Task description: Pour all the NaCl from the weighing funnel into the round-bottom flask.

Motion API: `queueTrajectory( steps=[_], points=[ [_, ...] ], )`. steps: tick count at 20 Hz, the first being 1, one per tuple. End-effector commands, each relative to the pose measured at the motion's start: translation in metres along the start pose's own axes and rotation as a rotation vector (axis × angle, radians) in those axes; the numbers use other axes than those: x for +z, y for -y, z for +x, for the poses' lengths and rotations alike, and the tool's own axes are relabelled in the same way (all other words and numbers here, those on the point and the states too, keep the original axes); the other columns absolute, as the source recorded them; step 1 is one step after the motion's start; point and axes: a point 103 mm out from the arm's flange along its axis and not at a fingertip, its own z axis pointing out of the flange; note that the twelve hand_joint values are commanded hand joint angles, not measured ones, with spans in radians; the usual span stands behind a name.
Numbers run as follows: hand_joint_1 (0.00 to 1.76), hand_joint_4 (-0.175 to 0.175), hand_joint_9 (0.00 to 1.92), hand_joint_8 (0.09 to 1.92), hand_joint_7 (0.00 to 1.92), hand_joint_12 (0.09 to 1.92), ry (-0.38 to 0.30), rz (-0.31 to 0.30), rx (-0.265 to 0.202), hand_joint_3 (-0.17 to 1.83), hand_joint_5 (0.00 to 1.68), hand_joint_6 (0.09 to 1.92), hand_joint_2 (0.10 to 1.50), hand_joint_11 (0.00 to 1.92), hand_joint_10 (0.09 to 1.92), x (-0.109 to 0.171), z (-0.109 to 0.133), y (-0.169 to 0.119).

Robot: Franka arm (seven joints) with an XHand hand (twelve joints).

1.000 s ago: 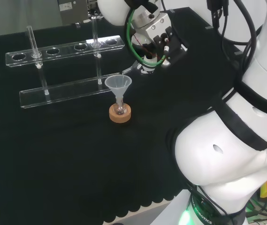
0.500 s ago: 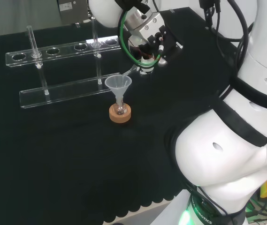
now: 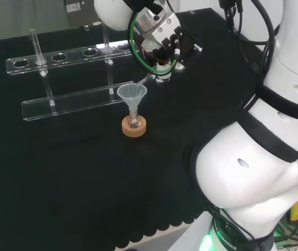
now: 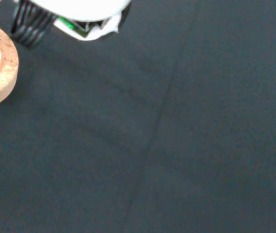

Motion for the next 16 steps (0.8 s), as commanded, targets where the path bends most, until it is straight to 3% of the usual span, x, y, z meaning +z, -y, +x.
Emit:
queueTrajectory(
  steps=[1, 16],
  points=[
    [1.11, 0.079, 0.84, 0.66, 0.52, 1.26, 0.049, 0.013, -0.004, 0.84, 1.1, 1.05, 0.65, 0.53, 0.49, -0.006, 0.004, -0.001],
    [1.1, 0.099, 0.83, 0.66, 0.5, 1.27, 0.134, 0.041, -0.007, 0.84, 1.1, 1.06, 0.65, 0.52, 0.49, -0.017, 0.009, -0.005]
  ],
)
